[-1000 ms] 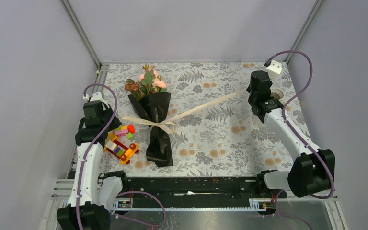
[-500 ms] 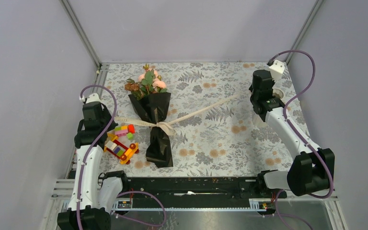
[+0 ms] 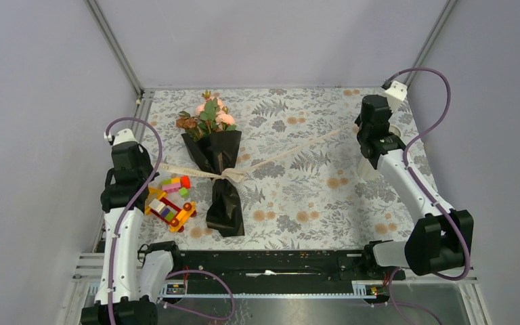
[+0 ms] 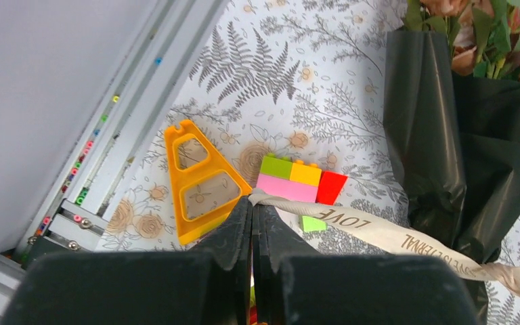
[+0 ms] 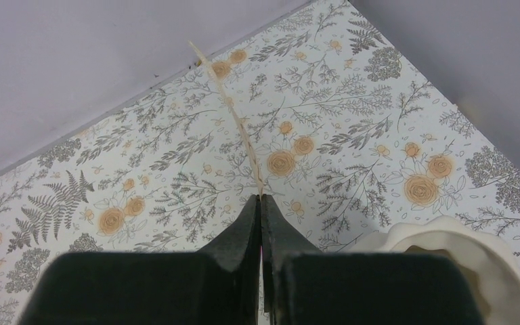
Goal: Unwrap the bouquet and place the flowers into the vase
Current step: Untie the ribbon from the wrapping paper.
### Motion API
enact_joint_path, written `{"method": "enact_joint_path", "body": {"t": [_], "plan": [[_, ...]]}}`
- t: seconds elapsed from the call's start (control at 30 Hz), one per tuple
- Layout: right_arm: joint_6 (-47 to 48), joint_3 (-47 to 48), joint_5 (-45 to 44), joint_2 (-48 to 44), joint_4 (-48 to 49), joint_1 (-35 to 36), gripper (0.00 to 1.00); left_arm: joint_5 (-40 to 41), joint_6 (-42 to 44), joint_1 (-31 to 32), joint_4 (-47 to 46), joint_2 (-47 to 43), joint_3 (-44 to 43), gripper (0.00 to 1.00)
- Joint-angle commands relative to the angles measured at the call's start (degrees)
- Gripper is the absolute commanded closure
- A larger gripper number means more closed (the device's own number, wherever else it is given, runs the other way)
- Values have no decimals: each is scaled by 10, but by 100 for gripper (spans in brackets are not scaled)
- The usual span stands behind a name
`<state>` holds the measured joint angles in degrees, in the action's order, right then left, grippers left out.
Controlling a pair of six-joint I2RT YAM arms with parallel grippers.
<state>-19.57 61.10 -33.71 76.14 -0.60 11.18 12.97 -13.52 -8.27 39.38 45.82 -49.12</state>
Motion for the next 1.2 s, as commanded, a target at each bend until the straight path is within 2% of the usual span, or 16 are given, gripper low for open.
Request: {"method": "enact_joint_path", "body": {"t": [0.0, 1.17], "plan": [[10, 31, -1, 5, 12, -10, 100, 47, 22, -6, -9, -8, -41, 100], [15, 106, 13, 24, 10, -28, 100, 174, 87, -10, -3, -5, -163, 100]]}}
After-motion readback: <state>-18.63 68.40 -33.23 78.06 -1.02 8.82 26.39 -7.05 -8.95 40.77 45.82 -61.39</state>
